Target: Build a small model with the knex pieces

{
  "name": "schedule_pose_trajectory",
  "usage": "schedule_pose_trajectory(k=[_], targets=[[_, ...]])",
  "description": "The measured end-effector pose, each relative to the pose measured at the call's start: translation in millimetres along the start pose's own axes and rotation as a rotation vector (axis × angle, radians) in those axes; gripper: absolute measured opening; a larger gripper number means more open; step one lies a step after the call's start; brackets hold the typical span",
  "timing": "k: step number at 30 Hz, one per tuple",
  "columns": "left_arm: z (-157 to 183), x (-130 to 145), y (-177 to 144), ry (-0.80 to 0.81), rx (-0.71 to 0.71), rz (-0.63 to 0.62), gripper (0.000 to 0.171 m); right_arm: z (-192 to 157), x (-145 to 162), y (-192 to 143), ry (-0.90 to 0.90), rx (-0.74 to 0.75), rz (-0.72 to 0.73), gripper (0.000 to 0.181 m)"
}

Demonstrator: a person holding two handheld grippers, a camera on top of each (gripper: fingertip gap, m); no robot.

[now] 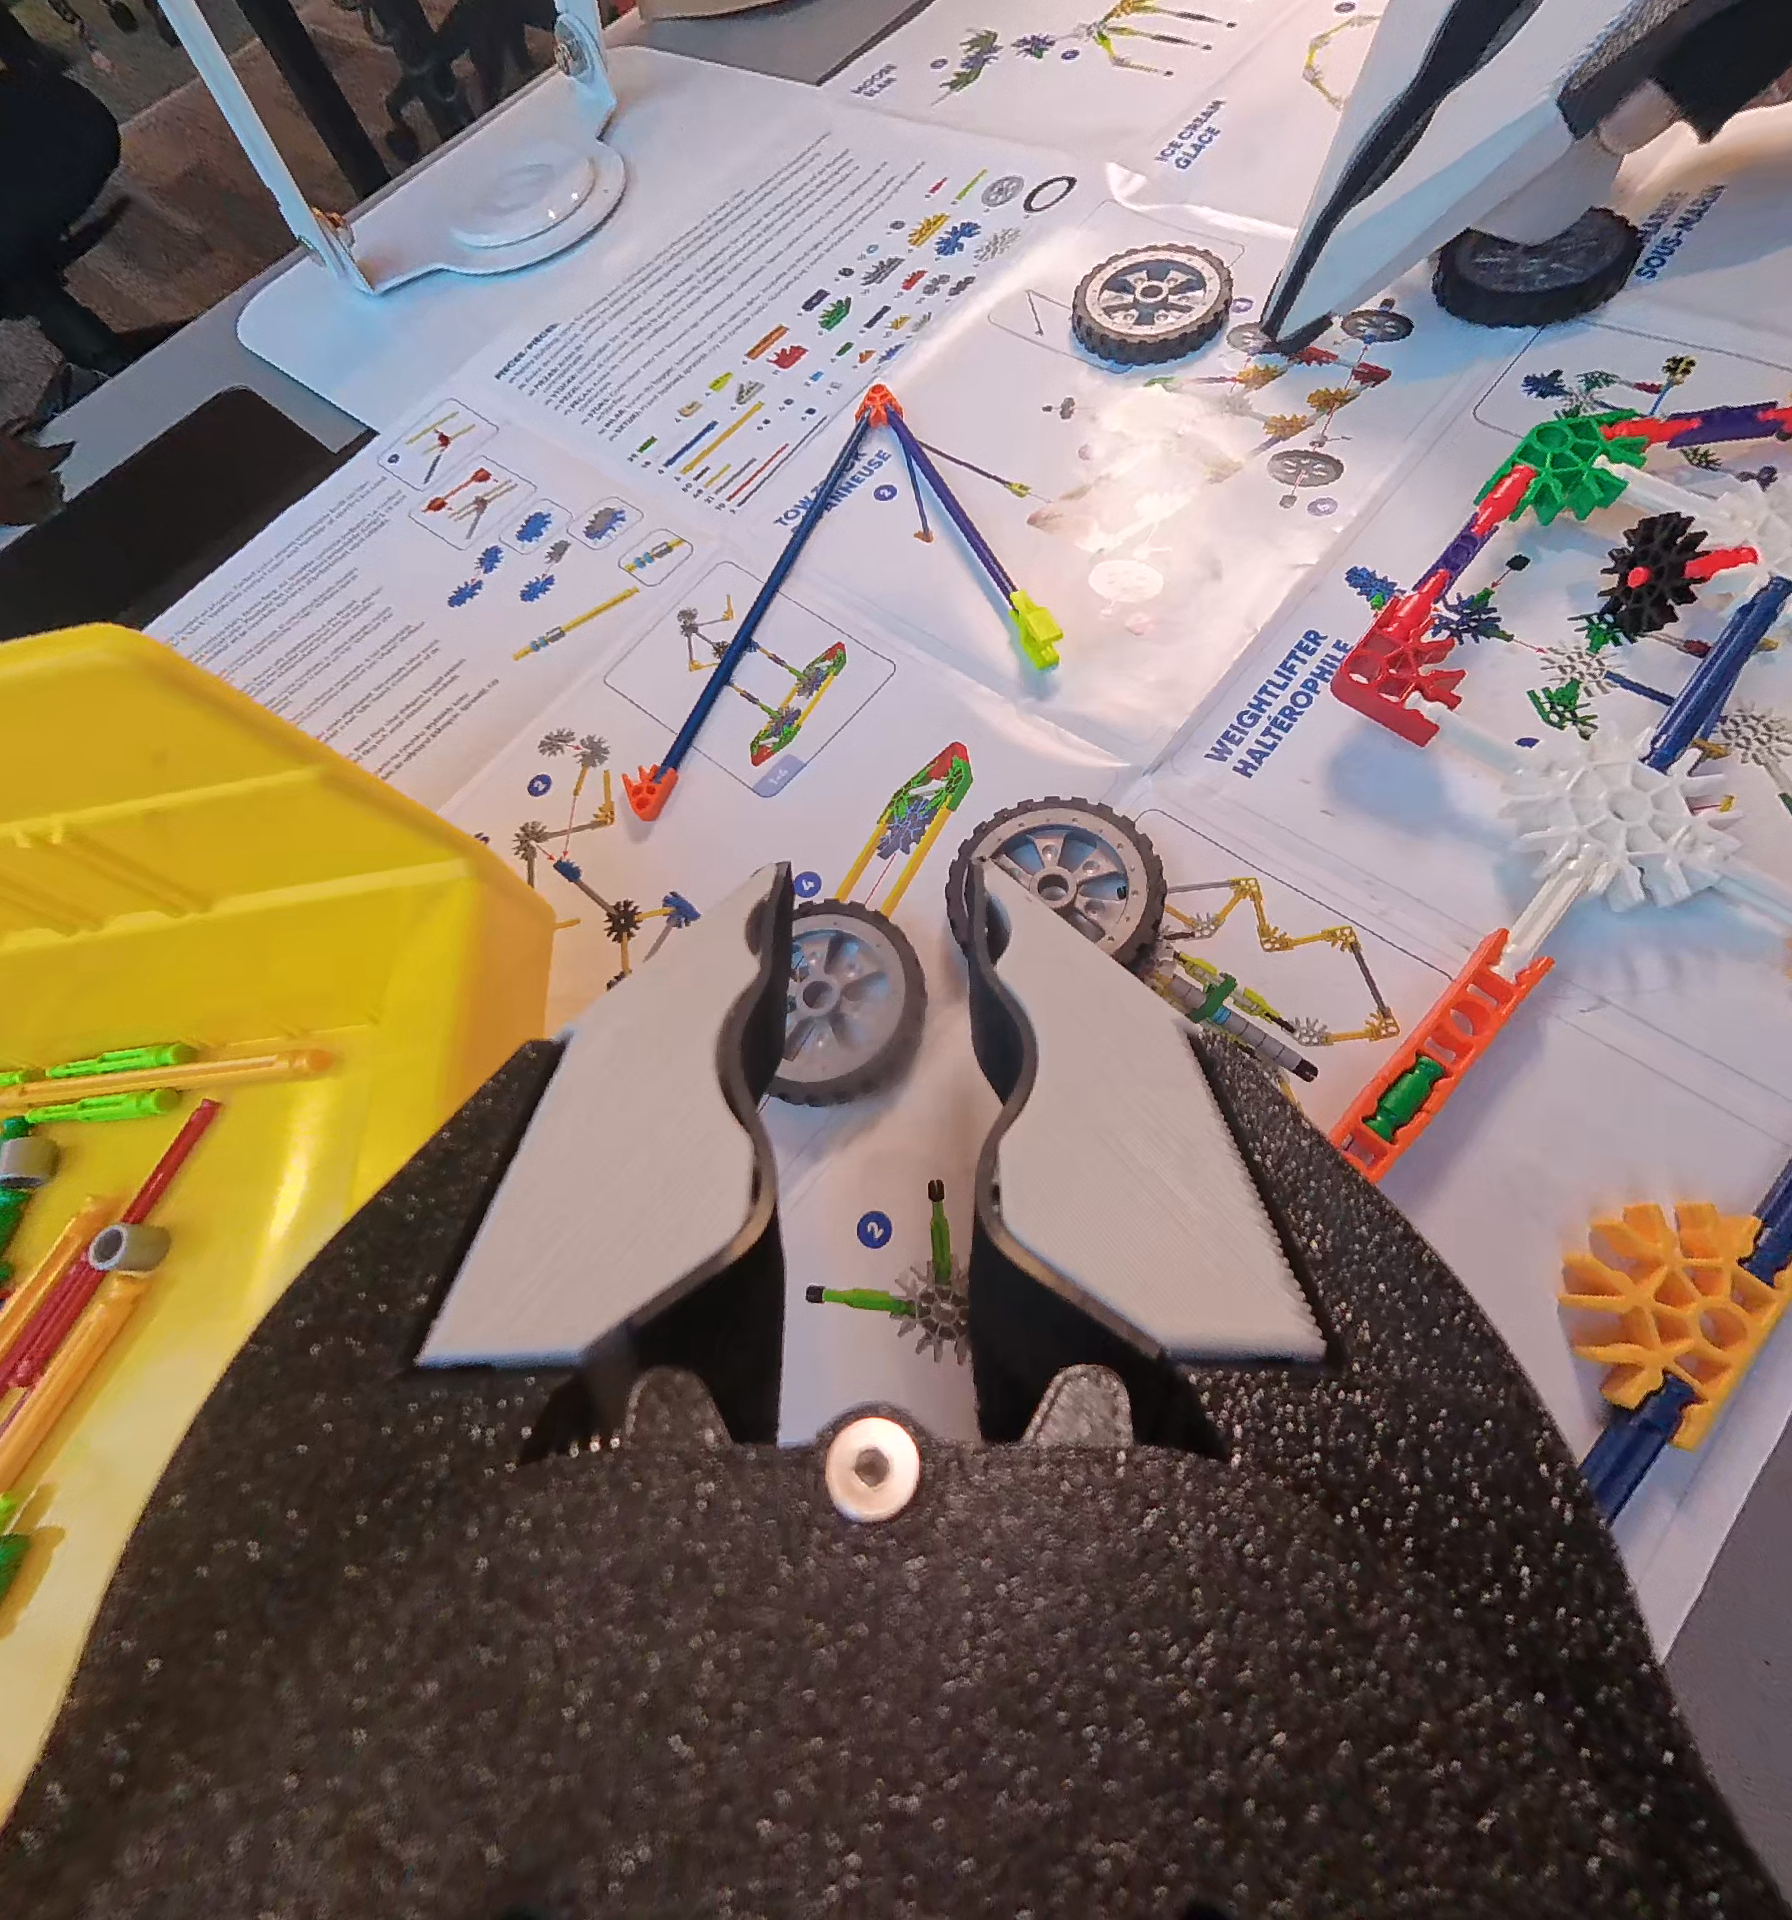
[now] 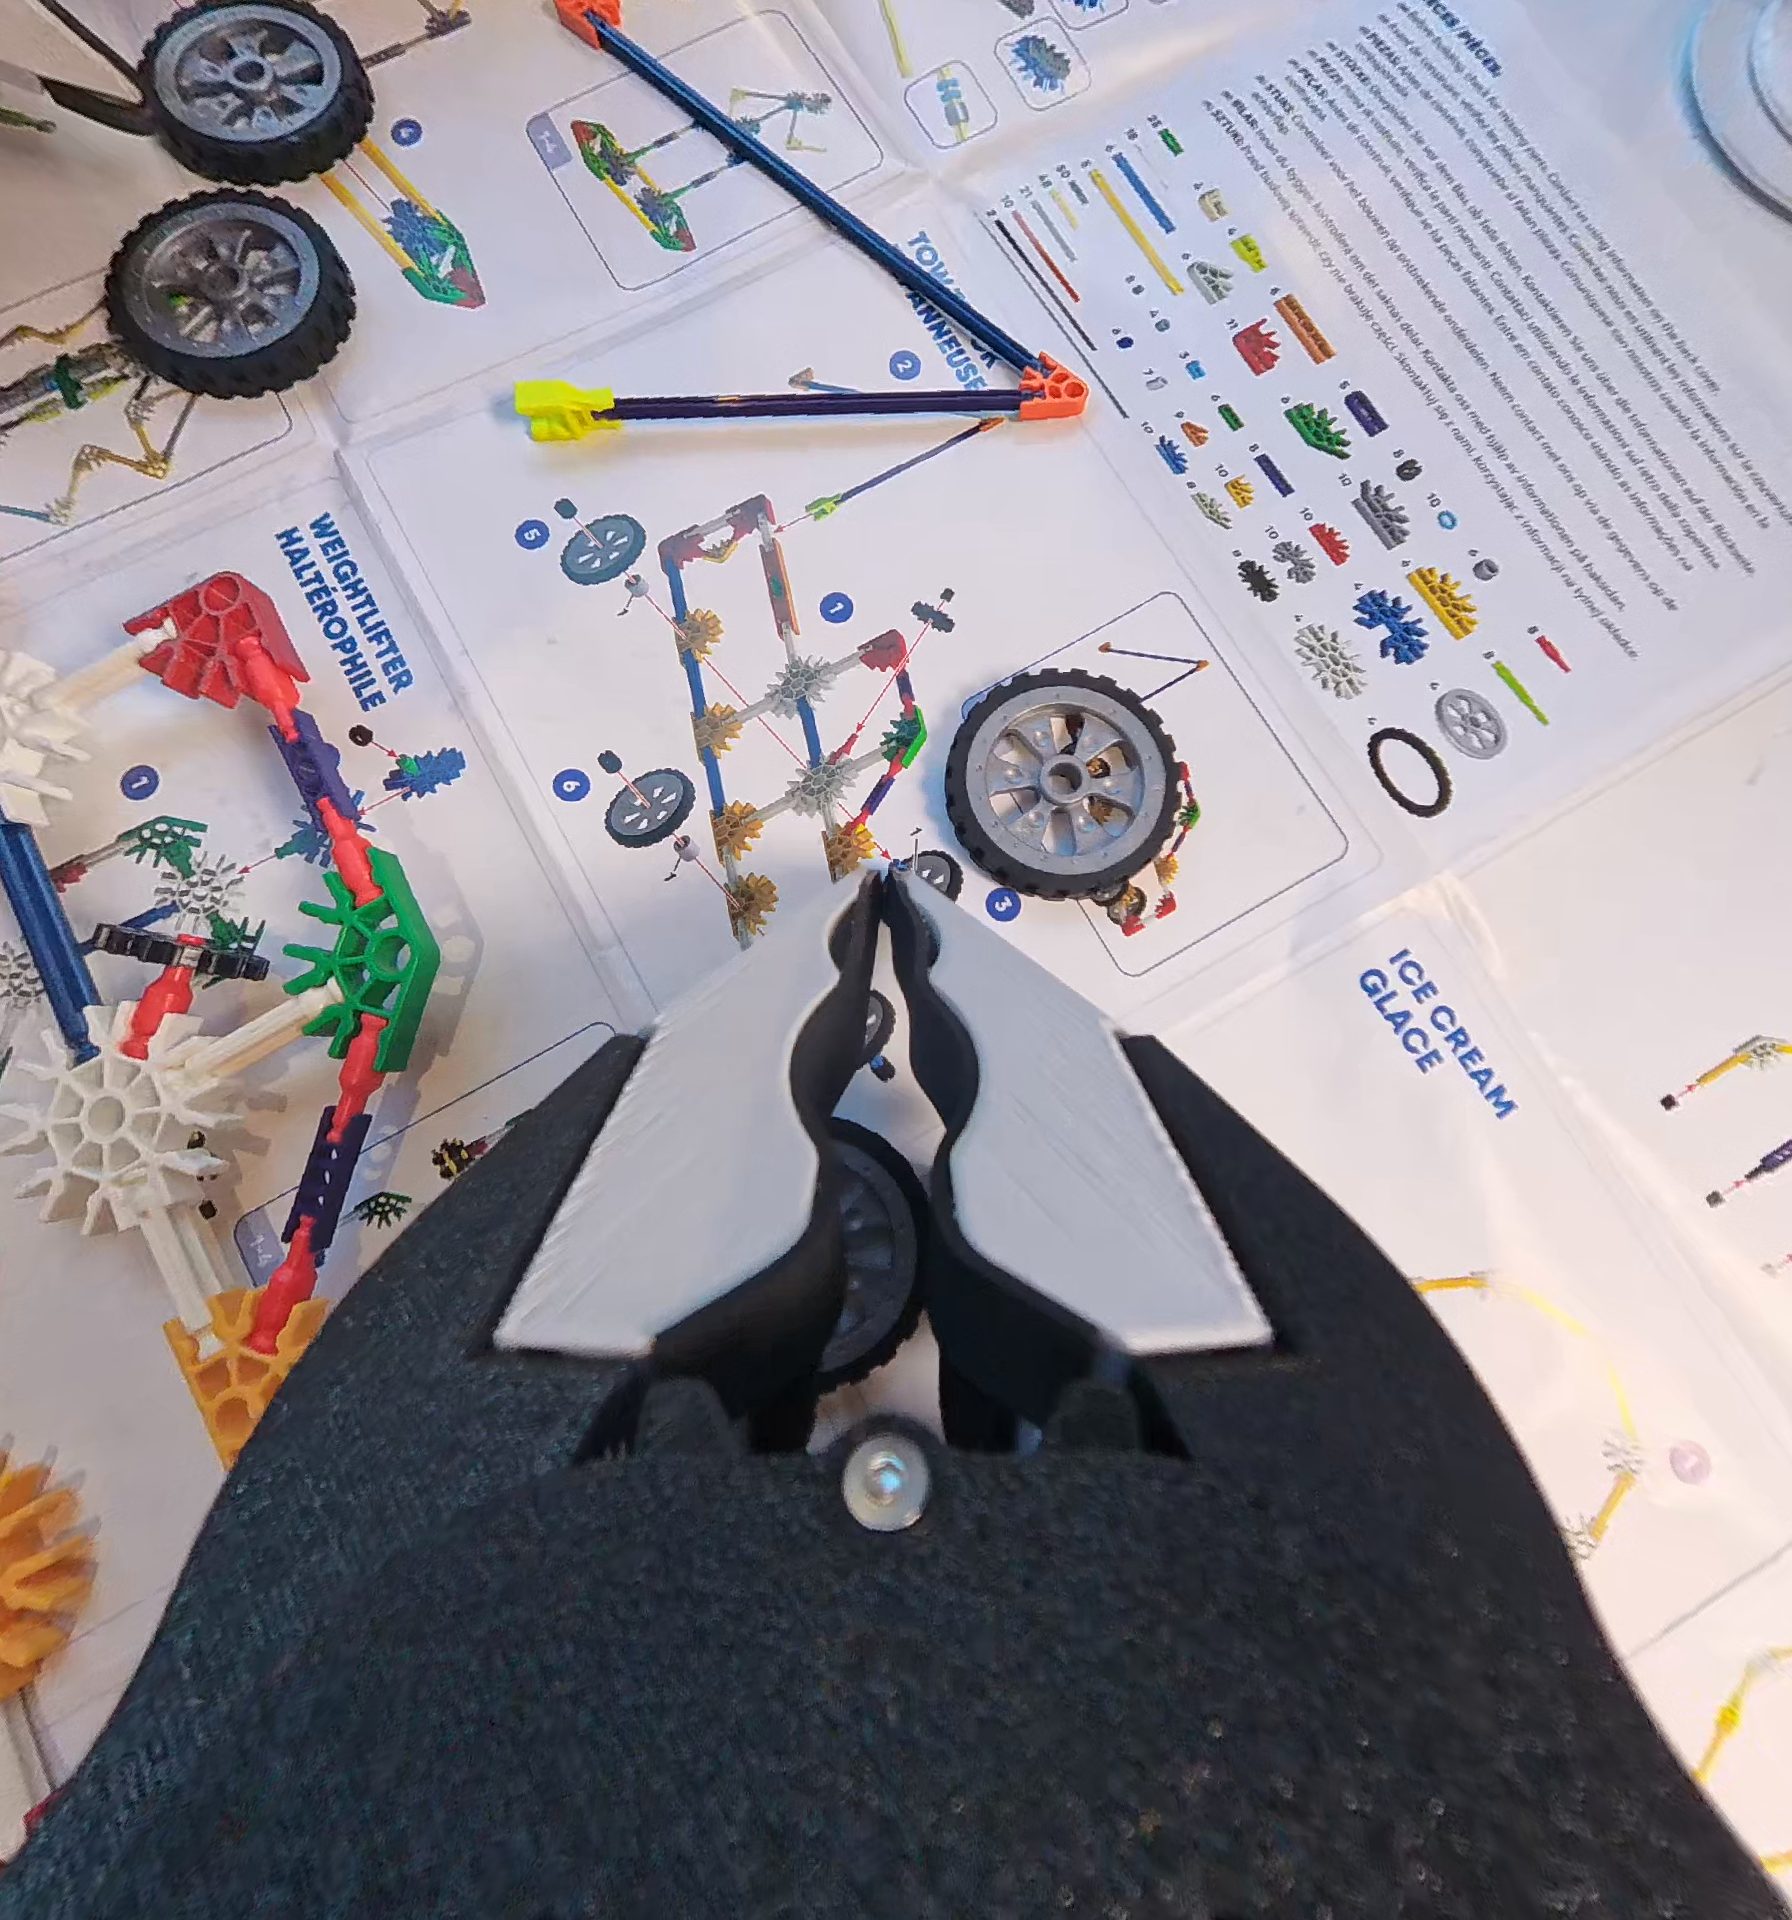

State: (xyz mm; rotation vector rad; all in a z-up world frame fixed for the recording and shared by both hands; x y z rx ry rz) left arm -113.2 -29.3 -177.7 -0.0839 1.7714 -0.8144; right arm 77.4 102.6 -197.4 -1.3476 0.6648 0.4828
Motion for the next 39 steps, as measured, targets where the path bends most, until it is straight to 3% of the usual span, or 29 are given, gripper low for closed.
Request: schedule_pose_trajectory(k=[7, 15, 23, 28, 33, 39], targets=[[0, 0, 0, -0.001, 0.001, 0.002, 0.031, -1, -2, 1, -0.022, 0.019, -0.002, 0.000], [0, 2, 2, 0.000, 0.001, -0.018, 0.031, -44, -48, 17, -0.141, -0.072, 0.053, 0.000], [3, 2, 2, 0.025, -0.002, -0.018, 0.031, -55, -47, 32, -0.132, -0.110, -0.001, 0.000], [3, 2, 1, 0.020, 0.002, -0.017, 0.031, -17, -45, 6, -0.025, -0.062, 0.054, 0.000], [2, 3, 1, 0.013, 0.003, -0.025, 0.032, 21, -15, -20, 0.067, 0.024, 0.050, 0.001], [3, 4, 2, 0.018, 0.001, -0.034, 0.032, 22, 0, -23, 0.087, 0.020, 0.043, 0.003]])
Point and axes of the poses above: each gripper's, where its closed fingertips meet, y out along the fingers, x out of its underside, z = x × y across the jaws, the point moved 3 cm from there along -y, back along the fingers, and after that the axes turned 4 degrees about x, right-handed, at the moved point
